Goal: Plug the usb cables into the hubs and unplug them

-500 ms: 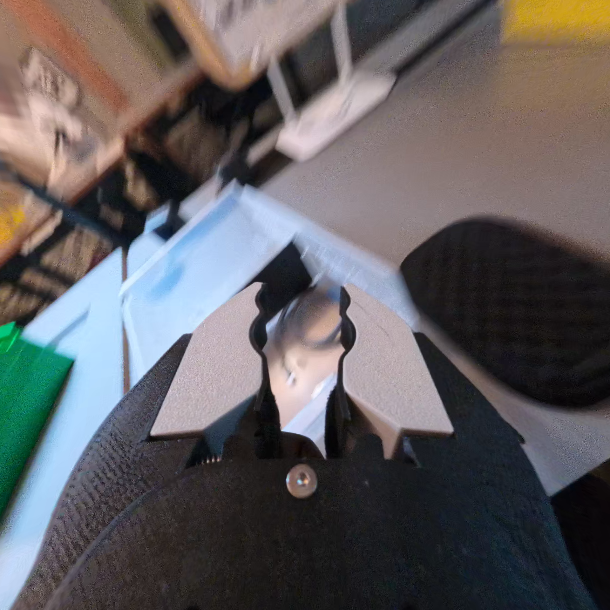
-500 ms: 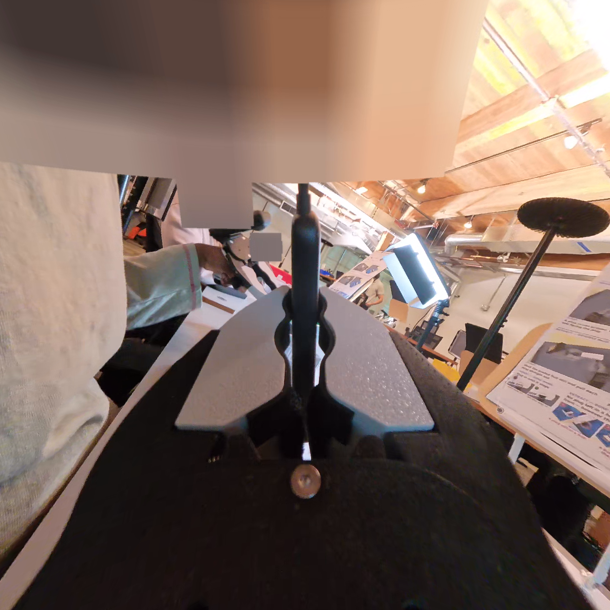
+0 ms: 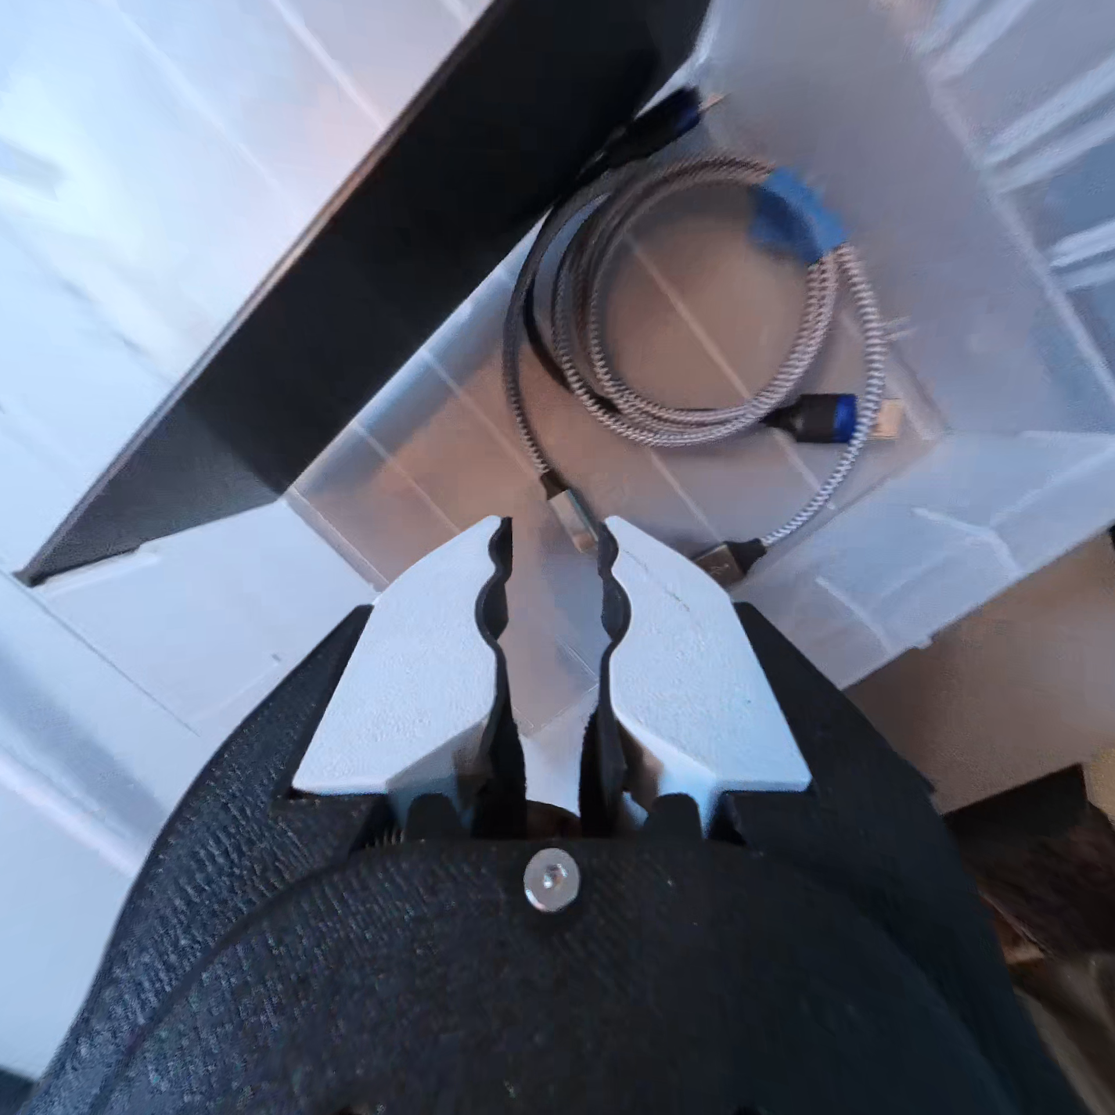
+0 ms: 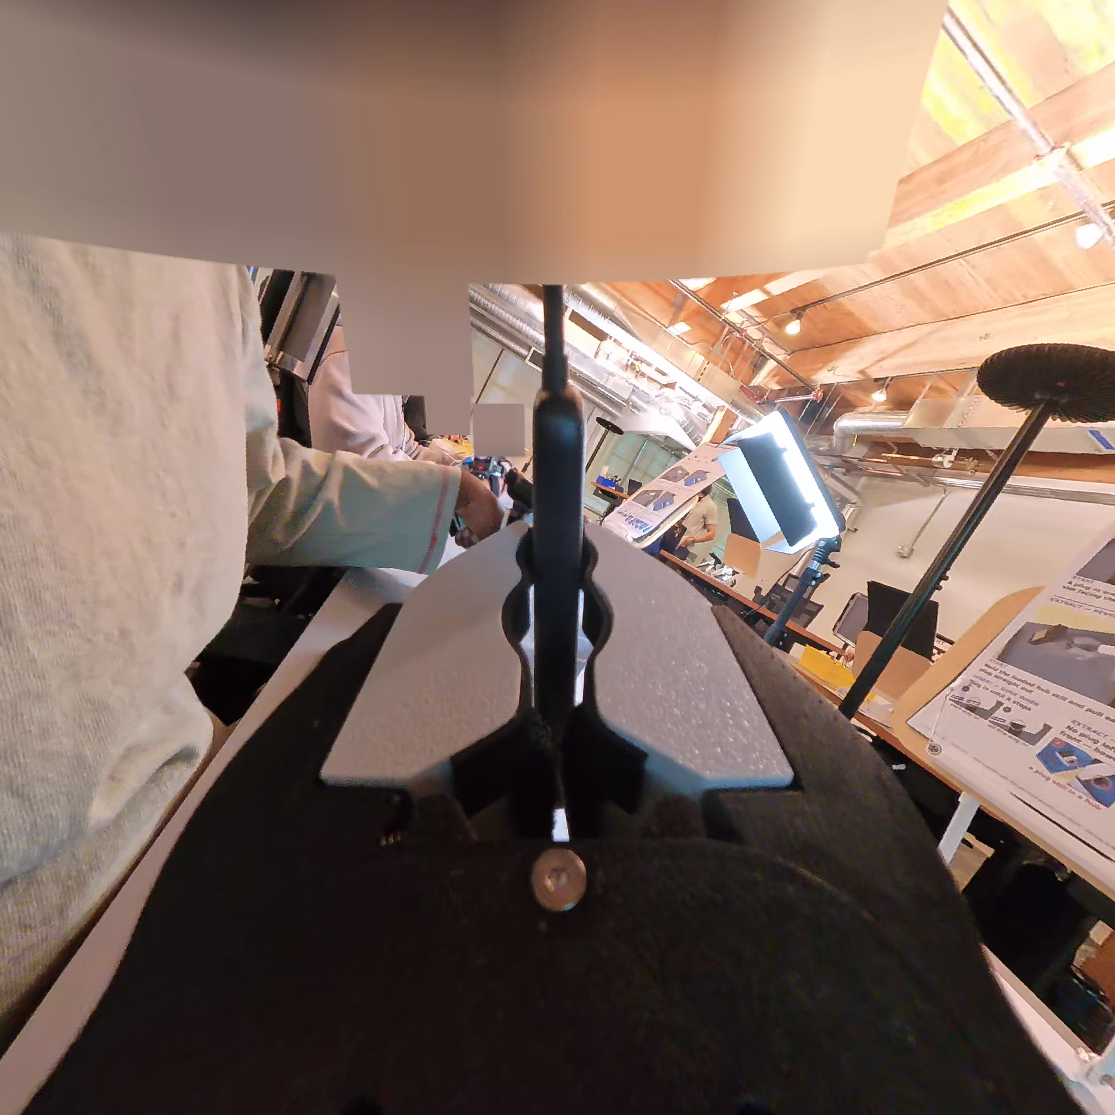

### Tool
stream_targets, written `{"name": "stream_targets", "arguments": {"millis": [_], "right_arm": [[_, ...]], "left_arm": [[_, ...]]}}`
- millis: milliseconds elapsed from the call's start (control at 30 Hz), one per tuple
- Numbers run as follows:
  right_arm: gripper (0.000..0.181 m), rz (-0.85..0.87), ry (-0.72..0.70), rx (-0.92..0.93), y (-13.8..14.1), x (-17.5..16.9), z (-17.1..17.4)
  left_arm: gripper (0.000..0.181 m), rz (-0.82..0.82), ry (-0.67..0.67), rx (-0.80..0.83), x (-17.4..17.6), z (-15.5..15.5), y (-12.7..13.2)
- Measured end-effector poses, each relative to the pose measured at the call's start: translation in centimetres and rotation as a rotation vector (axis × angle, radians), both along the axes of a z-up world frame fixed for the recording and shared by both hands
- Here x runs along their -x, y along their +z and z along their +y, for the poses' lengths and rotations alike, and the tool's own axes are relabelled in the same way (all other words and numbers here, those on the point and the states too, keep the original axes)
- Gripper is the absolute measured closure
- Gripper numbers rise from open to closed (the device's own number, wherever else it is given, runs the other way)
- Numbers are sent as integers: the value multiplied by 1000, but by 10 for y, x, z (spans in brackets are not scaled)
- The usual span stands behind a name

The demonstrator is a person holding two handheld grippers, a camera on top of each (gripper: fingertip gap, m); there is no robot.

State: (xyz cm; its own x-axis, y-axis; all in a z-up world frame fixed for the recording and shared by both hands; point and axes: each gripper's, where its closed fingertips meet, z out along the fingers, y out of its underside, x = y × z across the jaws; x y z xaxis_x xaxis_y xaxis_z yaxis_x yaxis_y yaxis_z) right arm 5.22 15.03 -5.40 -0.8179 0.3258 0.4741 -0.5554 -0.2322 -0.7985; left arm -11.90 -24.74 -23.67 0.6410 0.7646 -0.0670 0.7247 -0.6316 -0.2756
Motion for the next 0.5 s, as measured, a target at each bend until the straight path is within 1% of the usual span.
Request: {"name": "stream_targets", "arguments": {"millis": [200, 300, 400, 467, 500], "right_arm": [[169, -2, -15, -15, -5, 3, 0], [169, -9, -3, -3, -7, 4, 1], [169, -27, 40, 64, -4, 4, 5], [169, -26, 97, 139, 2, -2, 9], [170, -20, 123, 172, 5, -5, 11]], "left_arm": [[151, -52, 58, 26, 5, -2, -9], [151, 5, 70, 24, 6, 0, -1], [151, 203, 65, 12, 11, 9, 30], [150, 406, 47, -21, 15, 24, 64], [149, 522, 16, -64, 13, 40, 84]]}}
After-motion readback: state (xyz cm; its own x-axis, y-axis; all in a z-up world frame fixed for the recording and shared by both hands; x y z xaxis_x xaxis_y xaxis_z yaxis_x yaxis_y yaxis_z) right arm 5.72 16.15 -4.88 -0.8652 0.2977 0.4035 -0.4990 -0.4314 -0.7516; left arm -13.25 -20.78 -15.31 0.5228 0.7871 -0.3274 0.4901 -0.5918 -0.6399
